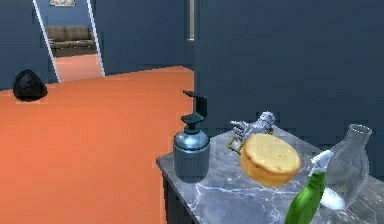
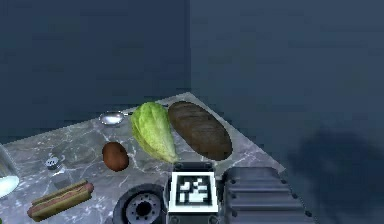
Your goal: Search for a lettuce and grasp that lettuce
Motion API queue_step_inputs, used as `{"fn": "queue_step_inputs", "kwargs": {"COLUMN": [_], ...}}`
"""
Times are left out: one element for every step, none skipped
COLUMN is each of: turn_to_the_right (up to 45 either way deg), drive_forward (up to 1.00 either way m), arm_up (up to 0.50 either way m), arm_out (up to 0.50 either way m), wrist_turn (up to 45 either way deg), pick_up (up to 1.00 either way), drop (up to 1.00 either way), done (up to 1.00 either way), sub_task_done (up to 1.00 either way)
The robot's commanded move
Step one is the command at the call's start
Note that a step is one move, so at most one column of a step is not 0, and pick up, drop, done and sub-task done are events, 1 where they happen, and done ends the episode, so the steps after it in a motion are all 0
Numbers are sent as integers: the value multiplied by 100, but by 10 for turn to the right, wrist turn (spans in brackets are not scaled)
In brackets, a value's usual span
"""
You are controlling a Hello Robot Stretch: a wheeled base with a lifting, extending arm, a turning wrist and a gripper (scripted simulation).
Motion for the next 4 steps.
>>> {"fn": "queue_step_inputs", "kwargs": {"turn_to_the_right": [0, 0, 0, 0], "drive_forward": [0, 0, 0, 0], "arm_up": [0, 0, 0, 0], "arm_out": [14, 0, 0, 0], "wrist_turn": [0, 450, 450, 450], "pick_up": [0, 0, 0, 0], "drop": [0, 0, 0, 0], "done": [0, 0, 0, 0], "sub_task_done": [0, 0, 0, 0]}}
